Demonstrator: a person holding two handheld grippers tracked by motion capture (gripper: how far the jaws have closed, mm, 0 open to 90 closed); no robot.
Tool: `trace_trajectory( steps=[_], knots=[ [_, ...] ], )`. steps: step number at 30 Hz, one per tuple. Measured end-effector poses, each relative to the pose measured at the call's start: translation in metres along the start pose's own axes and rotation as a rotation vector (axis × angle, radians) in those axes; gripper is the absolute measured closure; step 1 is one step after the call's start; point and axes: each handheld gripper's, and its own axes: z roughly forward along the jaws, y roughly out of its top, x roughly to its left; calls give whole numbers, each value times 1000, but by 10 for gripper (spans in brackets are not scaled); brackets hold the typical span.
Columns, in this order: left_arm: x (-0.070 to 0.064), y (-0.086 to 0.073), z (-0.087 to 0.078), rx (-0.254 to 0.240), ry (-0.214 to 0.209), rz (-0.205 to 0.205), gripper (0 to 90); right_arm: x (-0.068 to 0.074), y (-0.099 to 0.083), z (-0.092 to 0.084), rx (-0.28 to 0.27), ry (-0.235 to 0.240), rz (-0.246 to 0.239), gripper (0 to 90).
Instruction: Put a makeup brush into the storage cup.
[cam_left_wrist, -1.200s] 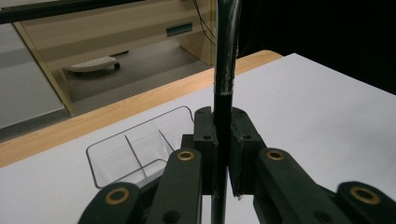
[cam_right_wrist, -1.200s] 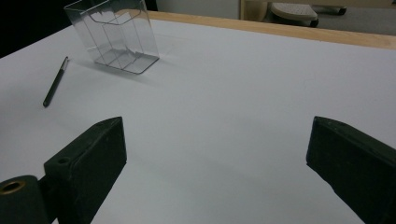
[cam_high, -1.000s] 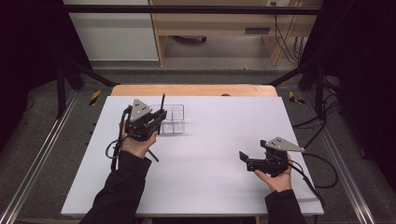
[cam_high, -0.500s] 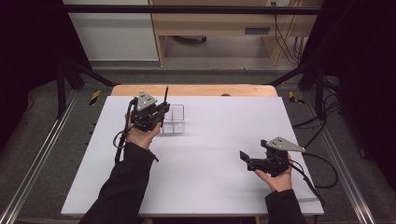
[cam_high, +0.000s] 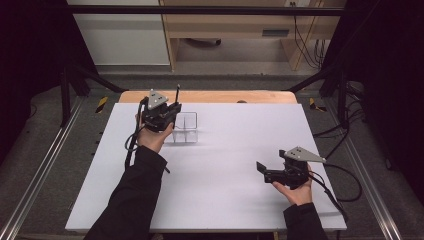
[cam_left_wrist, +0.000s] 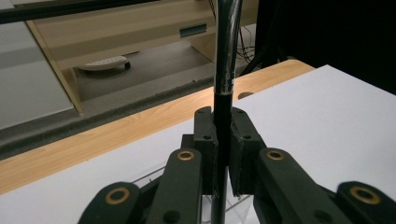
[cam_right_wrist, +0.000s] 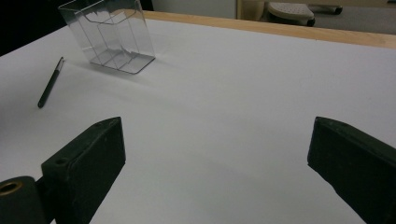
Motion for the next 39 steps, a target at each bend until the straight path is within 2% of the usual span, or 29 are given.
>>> trace_trajectory(
  steps=[9,24,31,39],
  knots=[
    [6,0,15,10,21,-14,826,0,0,1,2,4,4,45],
    [16,-2,31,-7,19,-38,826,1,0,2,1,9,3,46],
    [21,-5,38,3,27,-48,826,0,0,2,1,6,1,46],
    [22,-8,42,1,30,-39,826,0,0,2,-3,7,3,46]
  ],
)
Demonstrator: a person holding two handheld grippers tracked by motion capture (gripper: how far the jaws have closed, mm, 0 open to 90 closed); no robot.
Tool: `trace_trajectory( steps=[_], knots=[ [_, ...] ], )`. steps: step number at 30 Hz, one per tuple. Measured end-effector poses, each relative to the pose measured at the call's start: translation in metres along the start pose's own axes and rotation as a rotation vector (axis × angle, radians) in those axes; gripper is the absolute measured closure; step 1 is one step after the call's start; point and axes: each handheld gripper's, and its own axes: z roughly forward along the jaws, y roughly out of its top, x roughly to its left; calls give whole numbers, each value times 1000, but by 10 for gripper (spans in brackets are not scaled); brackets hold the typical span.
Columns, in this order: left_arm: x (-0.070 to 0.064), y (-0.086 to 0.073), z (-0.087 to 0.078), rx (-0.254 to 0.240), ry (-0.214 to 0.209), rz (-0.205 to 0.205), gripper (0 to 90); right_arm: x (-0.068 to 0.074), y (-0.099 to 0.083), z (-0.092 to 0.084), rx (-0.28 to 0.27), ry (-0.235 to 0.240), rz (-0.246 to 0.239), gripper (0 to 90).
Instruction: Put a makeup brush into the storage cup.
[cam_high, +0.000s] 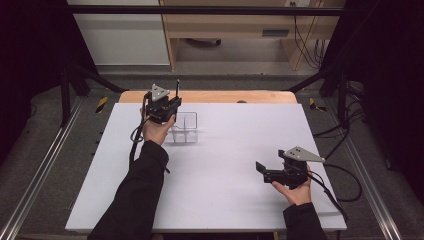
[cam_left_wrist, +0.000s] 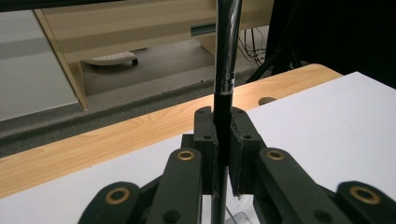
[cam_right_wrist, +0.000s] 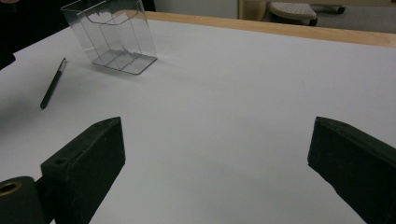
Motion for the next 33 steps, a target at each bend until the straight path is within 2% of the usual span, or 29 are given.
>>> trace_trajectory(
  steps=[8,27,33],
  knots=[
    [-2,-4,3,13,-2,4,826,0,0,0,2,-2,-1,45],
    [3,-29,8,31,3,0,826,1,-1,1,2,0,1,45],
    [0,-34,8,40,-3,7,826,1,-1,1,1,0,0,46]
  ],
)
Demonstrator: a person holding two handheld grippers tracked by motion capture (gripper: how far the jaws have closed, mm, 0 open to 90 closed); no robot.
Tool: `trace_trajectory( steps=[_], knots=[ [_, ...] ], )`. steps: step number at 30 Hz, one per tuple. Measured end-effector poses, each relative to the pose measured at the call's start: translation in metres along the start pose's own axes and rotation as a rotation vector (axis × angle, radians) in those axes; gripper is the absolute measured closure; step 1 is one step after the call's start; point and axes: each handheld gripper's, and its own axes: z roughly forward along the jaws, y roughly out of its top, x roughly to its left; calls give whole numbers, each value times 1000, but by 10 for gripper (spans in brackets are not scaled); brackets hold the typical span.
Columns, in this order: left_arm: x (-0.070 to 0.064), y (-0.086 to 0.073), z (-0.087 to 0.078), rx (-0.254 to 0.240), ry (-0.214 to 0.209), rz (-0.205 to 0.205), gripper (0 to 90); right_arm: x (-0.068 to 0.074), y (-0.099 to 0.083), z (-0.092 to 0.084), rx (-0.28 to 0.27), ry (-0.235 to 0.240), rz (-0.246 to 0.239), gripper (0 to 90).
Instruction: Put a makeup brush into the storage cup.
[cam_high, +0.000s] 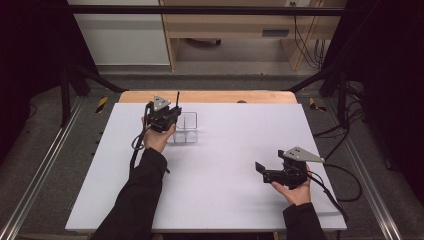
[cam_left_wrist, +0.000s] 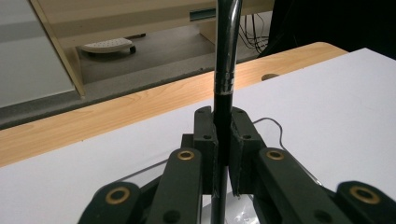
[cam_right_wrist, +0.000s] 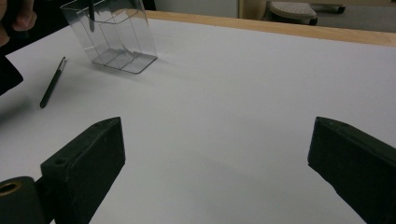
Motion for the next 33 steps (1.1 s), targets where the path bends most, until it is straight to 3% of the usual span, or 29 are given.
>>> trace_trajectory(
  steps=[19,27,33],
  knots=[
    [-4,-17,4,41,3,23,827,2,0,1,5,5,-4,47],
    [-5,-18,4,60,-5,14,821,2,0,2,5,6,-5,47],
    [-4,-16,-5,46,-6,12,721,3,1,1,1,6,-4,47]
  ],
)
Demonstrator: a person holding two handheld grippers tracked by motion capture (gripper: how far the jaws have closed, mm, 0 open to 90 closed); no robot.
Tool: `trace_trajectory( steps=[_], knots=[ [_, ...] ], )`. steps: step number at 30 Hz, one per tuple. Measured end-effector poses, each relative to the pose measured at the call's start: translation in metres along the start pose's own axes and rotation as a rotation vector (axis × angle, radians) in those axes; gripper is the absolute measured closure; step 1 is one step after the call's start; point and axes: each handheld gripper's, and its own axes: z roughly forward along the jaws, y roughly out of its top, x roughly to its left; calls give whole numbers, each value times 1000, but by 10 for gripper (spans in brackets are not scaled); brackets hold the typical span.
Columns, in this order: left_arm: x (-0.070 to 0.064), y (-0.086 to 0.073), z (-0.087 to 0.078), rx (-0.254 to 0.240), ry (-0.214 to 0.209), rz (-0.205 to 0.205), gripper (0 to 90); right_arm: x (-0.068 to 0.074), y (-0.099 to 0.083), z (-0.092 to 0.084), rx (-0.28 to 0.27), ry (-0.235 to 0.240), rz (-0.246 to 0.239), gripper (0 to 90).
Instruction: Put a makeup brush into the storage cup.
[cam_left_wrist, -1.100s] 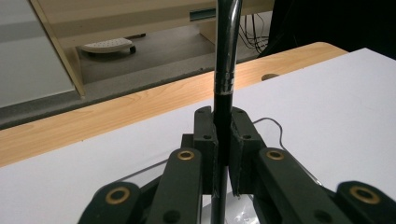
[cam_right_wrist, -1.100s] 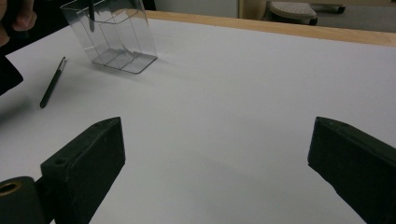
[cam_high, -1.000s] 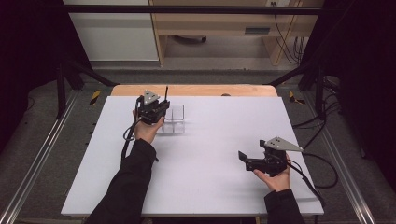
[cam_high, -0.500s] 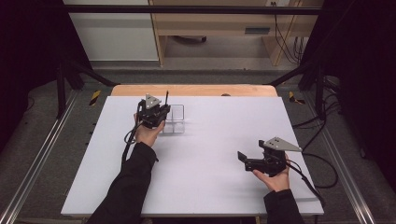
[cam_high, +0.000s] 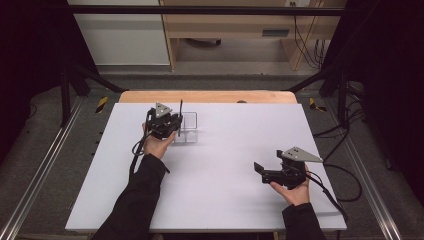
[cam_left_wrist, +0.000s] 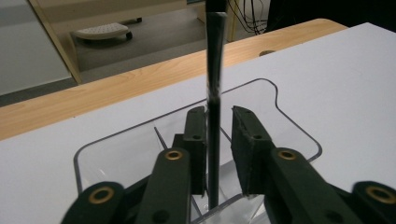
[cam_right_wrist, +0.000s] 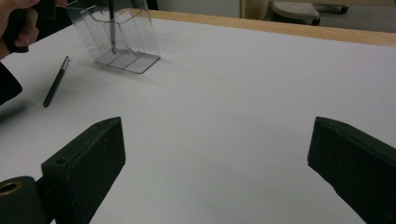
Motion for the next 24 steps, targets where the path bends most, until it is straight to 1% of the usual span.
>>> trace_trajectory(
  steps=[2,4,5,7,10,12,15,18,20,24],
  knots=[
    [0,2,-6,-9,4,6,686,0,0,0,0,0,-1,47],
    [0,4,-12,-27,-2,-7,643,0,1,-1,-2,-1,-5,47],
    [0,5,-17,-36,2,-4,627,0,1,-1,-2,-1,-6,47],
    [0,6,-23,-38,-1,-5,560,0,2,-1,-4,-1,-2,47],
    [-2,5,-32,-45,-10,-4,502,-1,2,-3,-10,-2,-3,46],
    [-3,5,-39,-57,-10,2,467,-1,3,-4,-14,-5,-2,46],
    [-5,4,-50,-72,-17,0,418,-1,4,-5,-20,-6,-4,46],
    [-6,2,-60,-75,-31,-3,354,-1,5,-5,-23,-8,-5,46],
    [-8,1,-66,-77,-29,0,326,-1,5,-5,-24,-8,-7,46],
    [-9,-4,-78,-89,-38,-5,292,-1,5,-6,-27,-10,-11,46]
  ],
)
